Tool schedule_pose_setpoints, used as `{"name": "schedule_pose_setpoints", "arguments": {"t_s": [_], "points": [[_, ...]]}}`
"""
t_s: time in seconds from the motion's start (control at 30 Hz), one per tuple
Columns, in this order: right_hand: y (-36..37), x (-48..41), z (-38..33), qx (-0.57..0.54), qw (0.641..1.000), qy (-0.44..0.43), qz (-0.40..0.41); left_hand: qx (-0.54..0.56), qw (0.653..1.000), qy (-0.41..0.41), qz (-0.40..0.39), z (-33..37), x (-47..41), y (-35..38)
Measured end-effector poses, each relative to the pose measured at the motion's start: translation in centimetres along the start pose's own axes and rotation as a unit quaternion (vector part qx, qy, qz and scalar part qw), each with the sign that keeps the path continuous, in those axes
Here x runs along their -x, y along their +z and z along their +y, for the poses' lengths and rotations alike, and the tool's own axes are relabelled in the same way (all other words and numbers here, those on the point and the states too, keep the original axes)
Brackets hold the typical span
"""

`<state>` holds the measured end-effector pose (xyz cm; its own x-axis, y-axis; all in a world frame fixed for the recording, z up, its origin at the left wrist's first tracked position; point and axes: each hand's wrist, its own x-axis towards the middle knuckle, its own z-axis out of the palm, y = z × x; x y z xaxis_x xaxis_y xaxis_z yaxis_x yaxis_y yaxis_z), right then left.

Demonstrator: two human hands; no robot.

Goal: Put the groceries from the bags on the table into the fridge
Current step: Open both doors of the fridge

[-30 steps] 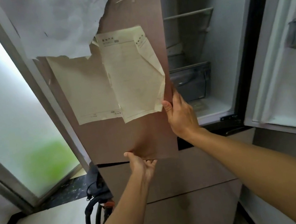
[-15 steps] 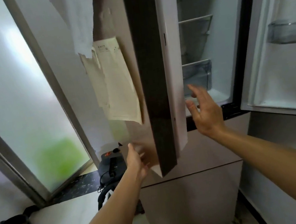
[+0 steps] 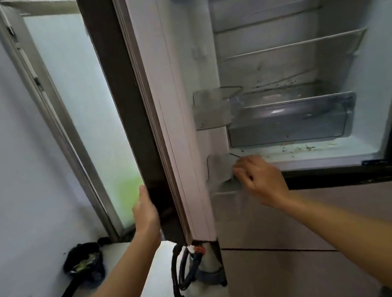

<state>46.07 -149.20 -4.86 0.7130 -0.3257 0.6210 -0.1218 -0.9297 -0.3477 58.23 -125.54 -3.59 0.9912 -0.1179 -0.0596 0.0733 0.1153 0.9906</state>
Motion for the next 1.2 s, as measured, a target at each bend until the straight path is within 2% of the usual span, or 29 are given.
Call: {"name": "schedule_pose_setpoints", "arguments": {"t_s": [0.07,0.13,0.23,0.3,0.4,0.53,0.73,0.87,1.0,1.07,1.2], "points": [[1.4,-0.3,-0.3,0.016,0.999,-0.037,-0.012,-0.074,0.988,0.130,0.037,0.5,0.5,-0.3],[2.5,-0.5,-0.6,0.025,0.997,-0.053,-0.043,-0.139,0.957,0.249,0.047,1.2,1.9,0.0],[3.8,-0.8,-1.4,-0.013,0.992,-0.069,-0.103,-0.221,0.911,0.347,0.032,1.3,2.6,0.5],[4.2,-0.9,-1.1,-0.030,0.986,-0.103,-0.131,-0.256,0.897,0.357,0.046,1.3,1.9,0.9],[4.5,-1.1,-0.4,0.002,0.976,-0.163,-0.144,-0.284,0.887,0.360,0.063,1.6,0.6,0.8],[5.8,-1.5,-1.7,0.041,0.976,-0.186,-0.109,-0.297,0.894,0.331,0.056,2.2,-1.5,-0.3],[7.7,-2.2,-5.5,0.065,0.981,-0.162,-0.089,-0.345,0.889,0.300,0.025,4.1,-4.4,-2.5],[8.0,-1.9,-5.4,0.077,0.983,-0.154,-0.071,-0.347,0.880,0.323,0.014,4.0,-4.7,-2.7],[7.6,-1.7,-6.4,0.113,0.977,-0.126,-0.129,-0.348,0.882,0.318,-0.002,3.7,-5.5,-3.1],[7.3,-1.4,-6.5,0.113,0.980,-0.103,-0.131,-0.351,0.881,0.318,0.004,3.7,-5.5,-3.4],[5.0,-0.5,-4.4,0.117,0.987,-0.057,-0.097,-0.322,0.858,0.395,0.057,4.8,-3.8,-3.6]]}}
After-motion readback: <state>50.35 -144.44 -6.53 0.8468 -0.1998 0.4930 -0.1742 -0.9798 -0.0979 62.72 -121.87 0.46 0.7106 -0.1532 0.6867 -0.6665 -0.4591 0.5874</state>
